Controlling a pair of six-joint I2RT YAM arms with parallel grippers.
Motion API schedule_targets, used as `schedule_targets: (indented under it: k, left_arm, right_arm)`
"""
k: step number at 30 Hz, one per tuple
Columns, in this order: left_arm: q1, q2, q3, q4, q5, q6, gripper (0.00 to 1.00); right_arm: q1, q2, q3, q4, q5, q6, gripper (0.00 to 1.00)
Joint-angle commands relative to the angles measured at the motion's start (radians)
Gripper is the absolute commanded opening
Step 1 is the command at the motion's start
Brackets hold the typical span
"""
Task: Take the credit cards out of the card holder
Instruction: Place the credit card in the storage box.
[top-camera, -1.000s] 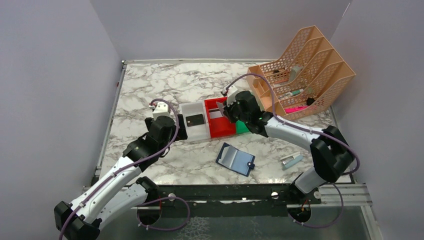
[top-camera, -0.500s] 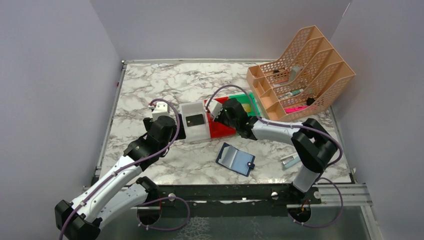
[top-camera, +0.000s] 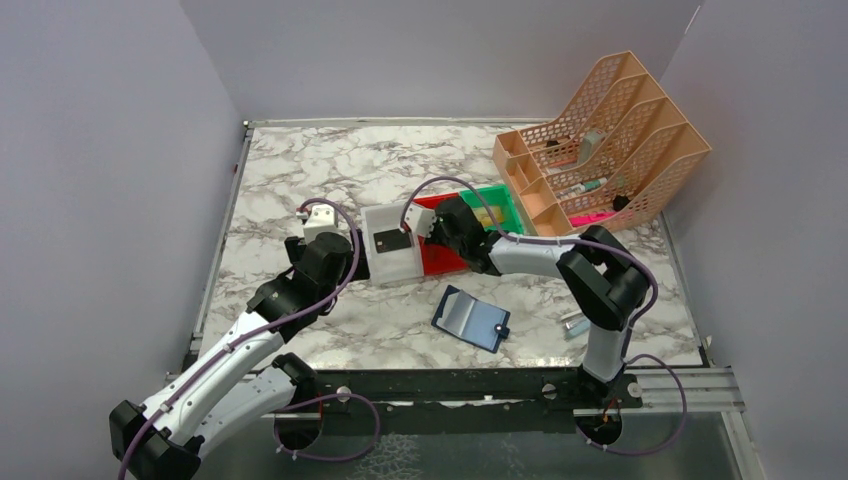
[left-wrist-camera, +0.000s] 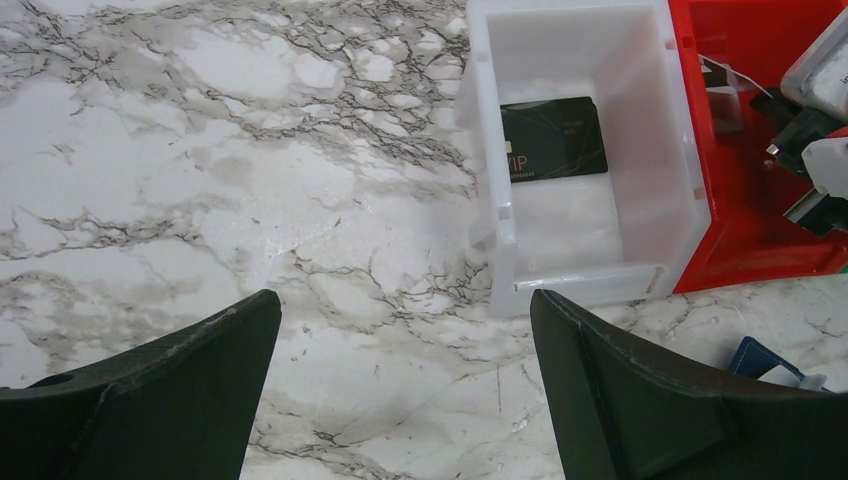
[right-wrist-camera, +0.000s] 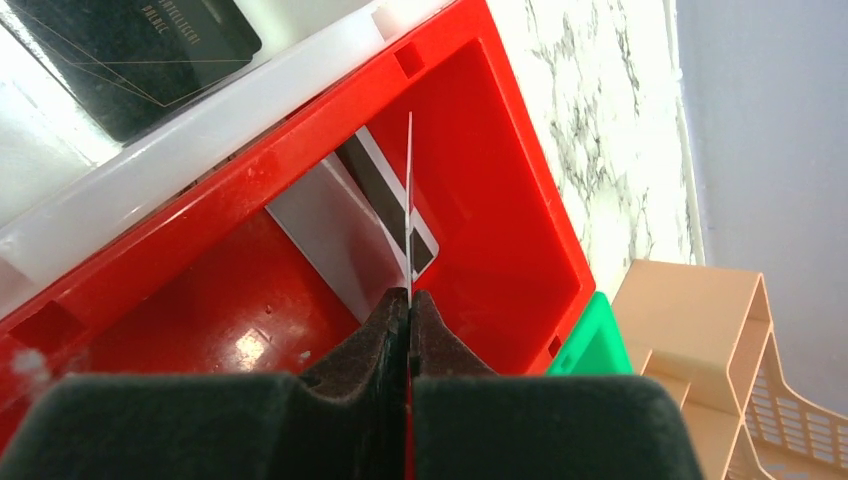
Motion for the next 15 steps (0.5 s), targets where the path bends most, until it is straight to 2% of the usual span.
schedule_targets:
  k: [1, 9, 13, 15]
  left_arm:
    - [0.007, 0.001, 0.013, -0.004, -0.028, 0.016, 0.99]
    - [0.011, 0.006, 0.013, -0.005, -0.021, 0.018, 0.99]
    - [0.012, 0.006, 0.012, -0.006, -0.018, 0.017, 0.99]
    - [0.012, 0.008, 0.011, -0.006, -0.015, 0.016, 0.99]
  right_arm:
    - [0.006, 0.031, 0.028, 0.021, 0.004, -0.06, 0.07]
    - [0.006, 0.087, 0.087, -0.07, -0.009, -0.035, 0.11]
    - [0.006, 0.071, 0.102, -0.115, -0.038, 0.004, 0.17]
    - [0.006, 0.064, 0.097, -0.121, -0.054, 0.007, 0.25]
